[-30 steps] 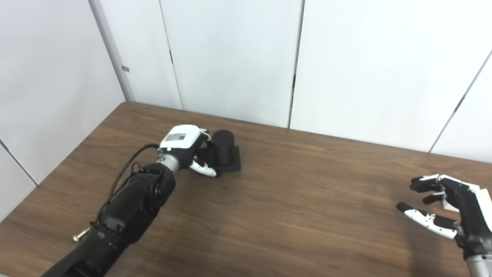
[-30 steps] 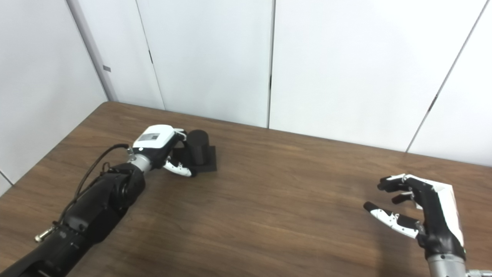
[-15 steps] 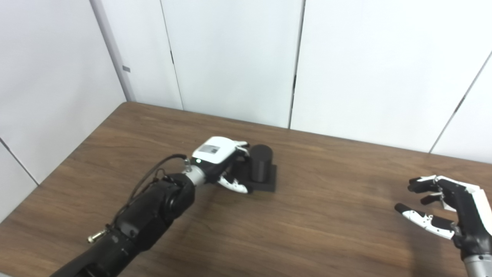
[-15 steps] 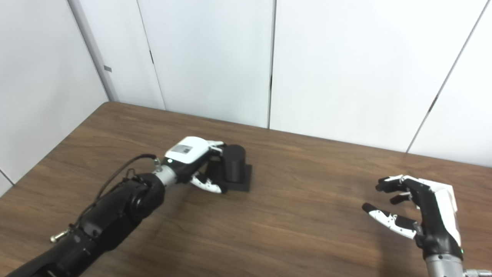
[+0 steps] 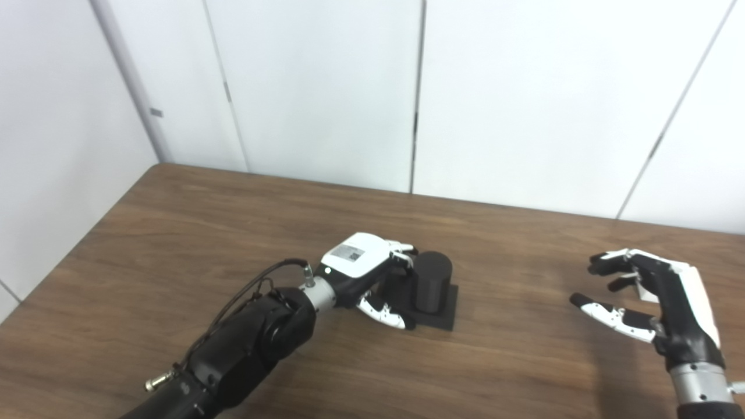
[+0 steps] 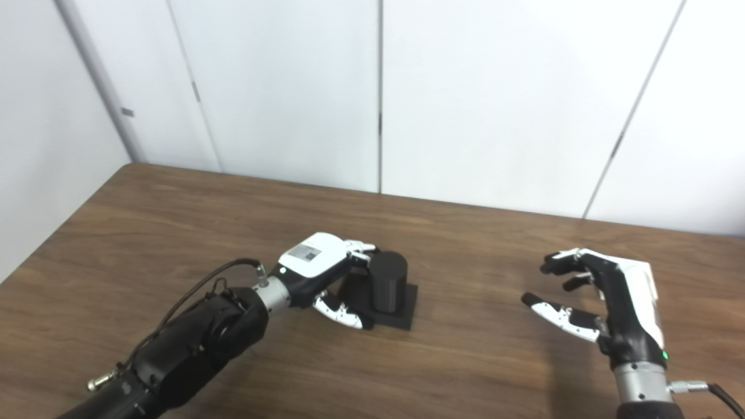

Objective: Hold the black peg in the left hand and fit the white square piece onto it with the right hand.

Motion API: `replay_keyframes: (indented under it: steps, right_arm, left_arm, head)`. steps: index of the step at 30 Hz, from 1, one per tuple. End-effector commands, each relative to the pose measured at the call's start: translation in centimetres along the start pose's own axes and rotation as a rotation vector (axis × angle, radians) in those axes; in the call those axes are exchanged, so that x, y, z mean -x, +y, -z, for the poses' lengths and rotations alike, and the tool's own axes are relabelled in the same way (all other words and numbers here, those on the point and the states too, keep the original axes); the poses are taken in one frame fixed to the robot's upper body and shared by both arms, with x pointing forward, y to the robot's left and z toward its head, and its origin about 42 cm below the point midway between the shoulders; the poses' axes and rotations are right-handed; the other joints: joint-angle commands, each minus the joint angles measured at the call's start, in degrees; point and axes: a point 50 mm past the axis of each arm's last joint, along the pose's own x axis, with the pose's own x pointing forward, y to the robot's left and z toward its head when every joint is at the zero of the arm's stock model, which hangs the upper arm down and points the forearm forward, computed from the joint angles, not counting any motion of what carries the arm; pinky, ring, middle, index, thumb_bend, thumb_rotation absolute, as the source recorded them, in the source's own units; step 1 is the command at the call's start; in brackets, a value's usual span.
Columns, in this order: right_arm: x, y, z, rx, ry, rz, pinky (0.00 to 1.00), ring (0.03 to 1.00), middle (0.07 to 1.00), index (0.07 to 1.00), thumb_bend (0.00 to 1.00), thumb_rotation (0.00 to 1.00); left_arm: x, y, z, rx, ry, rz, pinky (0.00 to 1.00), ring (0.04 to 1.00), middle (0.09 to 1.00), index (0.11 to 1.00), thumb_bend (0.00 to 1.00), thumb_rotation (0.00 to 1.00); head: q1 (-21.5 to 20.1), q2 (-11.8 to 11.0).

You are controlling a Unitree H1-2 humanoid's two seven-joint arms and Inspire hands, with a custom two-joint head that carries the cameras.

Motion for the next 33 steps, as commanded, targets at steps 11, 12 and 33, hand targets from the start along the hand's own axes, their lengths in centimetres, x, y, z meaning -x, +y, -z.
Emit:
replay_keyframes:
  steps: [11, 12, 33]
  right_arm:
    - [-2.4, -1.3, -2.7, 0.041, -0.156, 0.043, 0.49, 0.616, 0.633, 0.492, 0.5, 0.13]
    - [-2.6, -1.6, -2.9, 0.051, -0.166, 0.04, 0.5, 0.618, 0.636, 0.493, 0.5, 0.13]
    - [-9.5, -10.6, -5.9, 0.687, -0.028, -0.18, 0.63, 0.767, 0.816, 0.773, 0.75, 0.17]
  left_arm:
    - [0.0, -5.4, -2.6, -0.028, -0.106, 0.236, 0.84, 0.895, 0.903, 0.591, 0.89, 0.18]
    - [0.0, -5.4, -2.6, -0.035, -0.109, 0.242, 0.84, 0.896, 0.904, 0.592, 0.89, 0.19]
    - [2.9, -5.7, 0.4, -0.04, -0.126, 0.24, 0.79, 0.865, 0.879, 0.592, 0.92, 0.11]
  head:
    - [-7.1, 0.5]
    - [-8.6, 0.4]
    - [-31.6, -6.6]
